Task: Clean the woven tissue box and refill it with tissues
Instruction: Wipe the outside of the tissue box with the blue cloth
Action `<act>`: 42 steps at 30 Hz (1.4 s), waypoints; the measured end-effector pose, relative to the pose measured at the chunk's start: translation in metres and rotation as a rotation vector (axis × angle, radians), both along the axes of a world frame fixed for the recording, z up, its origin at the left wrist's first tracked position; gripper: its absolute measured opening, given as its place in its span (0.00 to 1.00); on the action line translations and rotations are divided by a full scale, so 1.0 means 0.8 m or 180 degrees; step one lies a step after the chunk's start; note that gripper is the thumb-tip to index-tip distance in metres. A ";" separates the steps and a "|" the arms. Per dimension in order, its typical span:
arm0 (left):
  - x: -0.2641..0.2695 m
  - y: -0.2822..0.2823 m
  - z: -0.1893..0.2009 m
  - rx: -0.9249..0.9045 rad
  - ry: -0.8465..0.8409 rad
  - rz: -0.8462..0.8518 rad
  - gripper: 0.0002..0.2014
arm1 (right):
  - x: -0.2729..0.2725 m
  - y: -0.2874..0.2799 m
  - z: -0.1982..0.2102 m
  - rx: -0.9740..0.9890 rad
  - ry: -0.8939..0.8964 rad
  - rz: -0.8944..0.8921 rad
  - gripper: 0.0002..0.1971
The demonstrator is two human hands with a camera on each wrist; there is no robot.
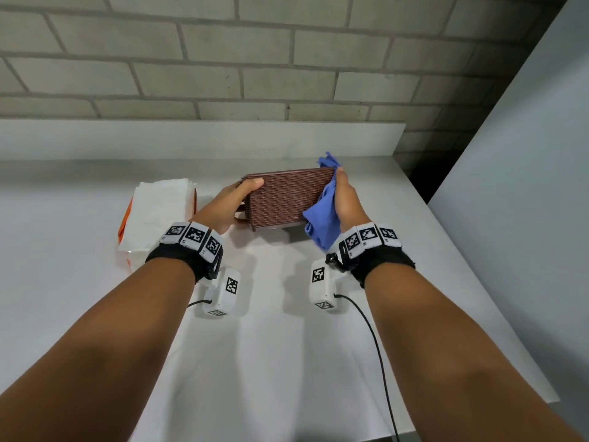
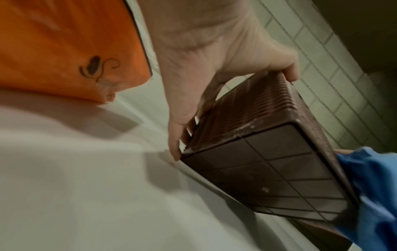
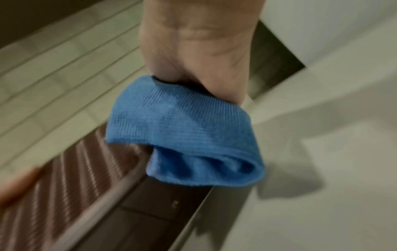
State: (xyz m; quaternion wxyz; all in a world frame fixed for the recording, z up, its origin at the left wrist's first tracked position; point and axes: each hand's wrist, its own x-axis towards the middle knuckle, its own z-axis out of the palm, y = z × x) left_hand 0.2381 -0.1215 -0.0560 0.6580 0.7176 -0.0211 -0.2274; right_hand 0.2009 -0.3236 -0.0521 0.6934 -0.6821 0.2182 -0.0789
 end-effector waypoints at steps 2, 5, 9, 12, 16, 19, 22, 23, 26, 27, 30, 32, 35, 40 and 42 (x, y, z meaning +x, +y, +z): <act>0.001 0.000 0.002 -0.0088 0.0022 0.0053 0.09 | -0.003 0.000 -0.001 0.0161 0.0113 0.0049 0.31; 0.000 -0.005 0.006 -0.0212 -0.0012 0.0279 0.07 | -0.004 0.004 -0.003 0.0162 0.0151 0.0116 0.28; -0.001 -0.012 0.006 -0.0336 -0.0253 0.0426 0.09 | -0.011 0.011 -0.014 -0.0195 0.0147 0.0039 0.22; -0.008 -0.024 0.011 -0.0218 -0.0477 0.0668 0.16 | -0.018 0.018 -0.016 -0.0224 -0.0036 -0.0154 0.20; -0.014 -0.039 0.015 0.0326 -0.0378 0.1227 0.39 | -0.030 0.036 -0.015 -0.0266 -0.0207 -0.0416 0.21; -0.023 -0.048 0.024 0.0677 -0.0024 0.1448 0.47 | -0.044 0.052 -0.016 -0.0322 -0.0308 -0.0526 0.21; -0.029 -0.053 0.029 0.0691 0.0175 0.1614 0.50 | -0.054 0.063 -0.017 -0.0254 -0.0428 -0.0575 0.20; -0.027 -0.053 0.028 0.0643 0.0211 0.1668 0.50 | -0.056 0.066 -0.017 -0.0241 -0.0449 -0.0569 0.20; -0.026 -0.050 0.023 0.0175 0.0432 0.1715 0.50 | -0.060 0.073 -0.022 -0.0260 -0.0498 -0.0520 0.20; -0.025 -0.049 0.020 -0.0009 0.0468 0.1678 0.49 | -0.060 0.073 -0.025 -0.0281 -0.0499 -0.0500 0.20; -0.027 -0.047 0.018 -0.0324 0.0474 0.1565 0.43 | -0.061 0.073 -0.032 -0.0369 -0.0512 -0.0454 0.20; -0.026 -0.046 0.021 -0.0418 0.0545 0.1511 0.39 | -0.060 0.072 -0.031 -0.0509 -0.0592 -0.0420 0.19; -0.025 -0.037 0.032 -0.0313 0.0846 0.1201 0.33 | -0.054 0.074 -0.026 -0.0971 -0.0978 -0.0300 0.20; -0.021 -0.020 0.044 -0.0288 0.1211 0.0522 0.17 | -0.036 0.053 -0.013 -0.1673 -0.1082 0.0111 0.26; -0.020 -0.013 0.045 -0.0263 0.1241 0.0334 0.12 | -0.034 0.037 -0.008 -0.1239 -0.0942 0.0162 0.25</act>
